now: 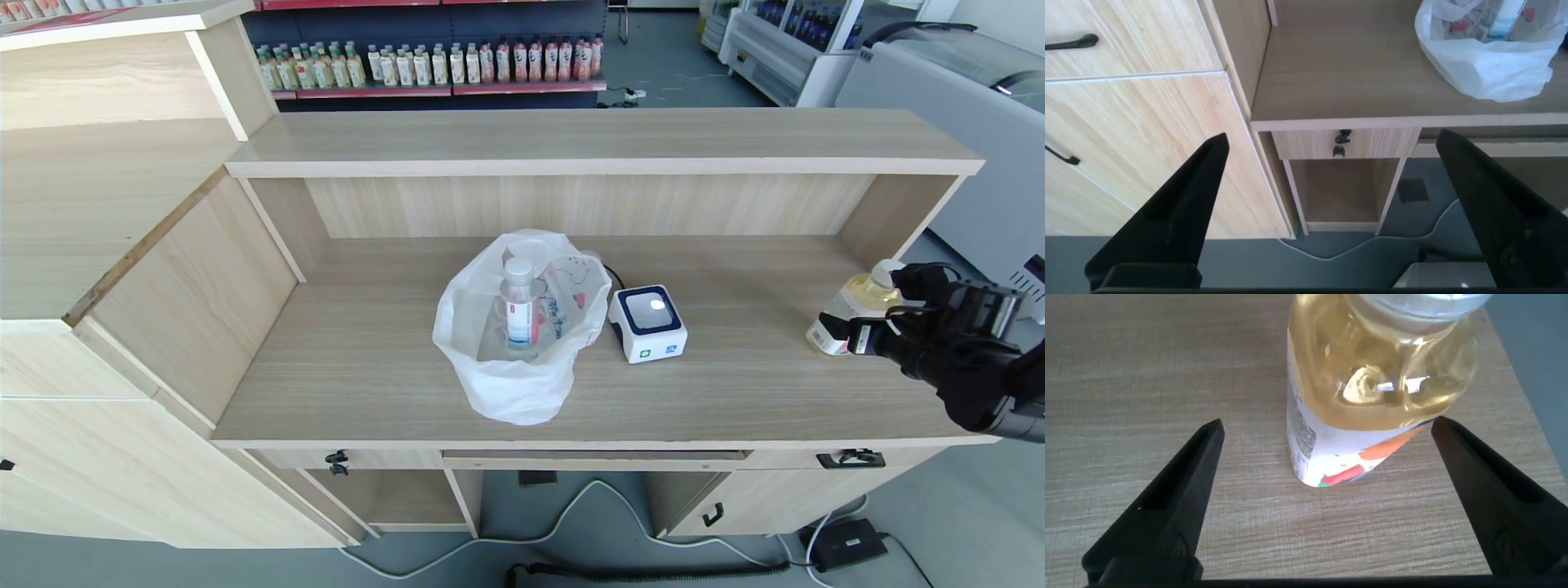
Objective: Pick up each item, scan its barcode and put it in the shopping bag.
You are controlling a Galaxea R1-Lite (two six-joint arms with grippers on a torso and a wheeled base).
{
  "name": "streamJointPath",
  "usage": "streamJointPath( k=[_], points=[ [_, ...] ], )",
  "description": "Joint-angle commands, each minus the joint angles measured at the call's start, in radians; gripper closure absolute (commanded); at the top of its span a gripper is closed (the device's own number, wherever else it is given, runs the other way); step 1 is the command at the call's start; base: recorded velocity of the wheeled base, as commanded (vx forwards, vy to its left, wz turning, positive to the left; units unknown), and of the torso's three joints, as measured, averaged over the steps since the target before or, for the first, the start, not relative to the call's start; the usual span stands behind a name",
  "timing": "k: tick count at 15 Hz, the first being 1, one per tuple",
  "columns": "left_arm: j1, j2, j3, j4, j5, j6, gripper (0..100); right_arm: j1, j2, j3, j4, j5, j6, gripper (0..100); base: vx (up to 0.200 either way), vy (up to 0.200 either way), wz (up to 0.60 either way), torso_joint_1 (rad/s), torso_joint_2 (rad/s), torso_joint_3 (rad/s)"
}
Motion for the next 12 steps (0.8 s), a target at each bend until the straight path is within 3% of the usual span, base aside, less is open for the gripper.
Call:
streamJointPath(
  k=[1,12],
  points=[
    [0.000,0.000,0.000,-0.001,0.001,0.000,0,0.010,0.033,-0.045,0.004,0.000,-0.001,0,0.000,0.000,0.00,0.000,0.00,0.000],
    [0.000,0.000,0.000,-0.001,0.001,0.000,0,0.010,0.096,-0.120,0.001,-0.003,-0.025,0,0.000,0.000,0.00,0.000,0.00,0.000]
  ],
)
